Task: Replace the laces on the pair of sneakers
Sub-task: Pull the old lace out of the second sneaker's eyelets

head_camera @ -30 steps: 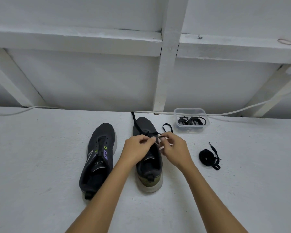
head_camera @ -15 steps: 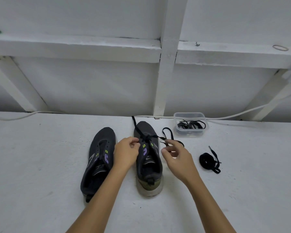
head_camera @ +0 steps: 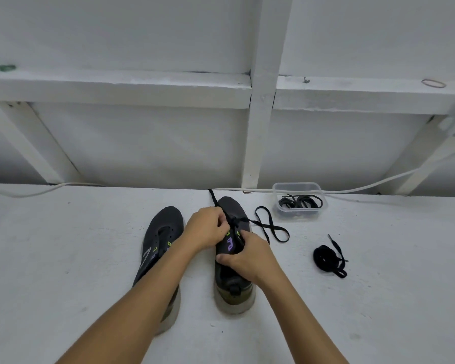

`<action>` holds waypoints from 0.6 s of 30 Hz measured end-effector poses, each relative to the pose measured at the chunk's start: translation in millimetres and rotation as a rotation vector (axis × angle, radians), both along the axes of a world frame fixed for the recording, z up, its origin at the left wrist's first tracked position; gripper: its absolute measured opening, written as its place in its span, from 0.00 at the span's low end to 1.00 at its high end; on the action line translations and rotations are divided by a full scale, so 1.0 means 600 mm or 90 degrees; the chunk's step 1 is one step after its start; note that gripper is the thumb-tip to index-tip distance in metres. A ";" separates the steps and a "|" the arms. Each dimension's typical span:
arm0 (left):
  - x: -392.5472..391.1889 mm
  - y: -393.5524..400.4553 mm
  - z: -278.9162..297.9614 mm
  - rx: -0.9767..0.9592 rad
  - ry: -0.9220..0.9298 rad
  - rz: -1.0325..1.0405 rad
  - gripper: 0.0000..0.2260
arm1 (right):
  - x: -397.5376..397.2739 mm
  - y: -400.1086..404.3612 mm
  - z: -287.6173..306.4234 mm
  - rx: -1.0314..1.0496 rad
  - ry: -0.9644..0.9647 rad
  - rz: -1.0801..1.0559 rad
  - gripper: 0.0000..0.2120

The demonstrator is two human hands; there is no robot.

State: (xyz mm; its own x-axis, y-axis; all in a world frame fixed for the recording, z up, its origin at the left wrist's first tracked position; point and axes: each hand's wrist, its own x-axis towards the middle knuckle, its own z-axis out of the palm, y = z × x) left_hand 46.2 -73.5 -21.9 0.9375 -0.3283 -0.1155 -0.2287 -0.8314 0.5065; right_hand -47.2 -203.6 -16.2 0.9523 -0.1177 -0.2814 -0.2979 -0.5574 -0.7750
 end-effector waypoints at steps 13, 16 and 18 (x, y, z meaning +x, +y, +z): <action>-0.009 0.008 -0.004 -0.159 0.052 0.065 0.04 | -0.007 -0.012 0.007 0.026 0.031 -0.013 0.16; -0.009 0.005 0.003 -0.133 0.076 0.017 0.03 | -0.004 -0.026 0.017 -0.018 0.065 0.011 0.15; -0.010 0.008 0.006 -0.160 0.122 0.003 0.04 | -0.003 -0.038 0.023 -0.035 0.085 0.019 0.15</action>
State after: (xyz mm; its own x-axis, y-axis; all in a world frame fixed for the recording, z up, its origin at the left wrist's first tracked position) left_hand 40.3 -68.7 -18.0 0.9080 -0.3650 -0.2056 -0.1060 -0.6750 0.7302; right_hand -49.0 -226.3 -2.6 0.9101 -0.1082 -0.4001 -0.3791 -0.6075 -0.6980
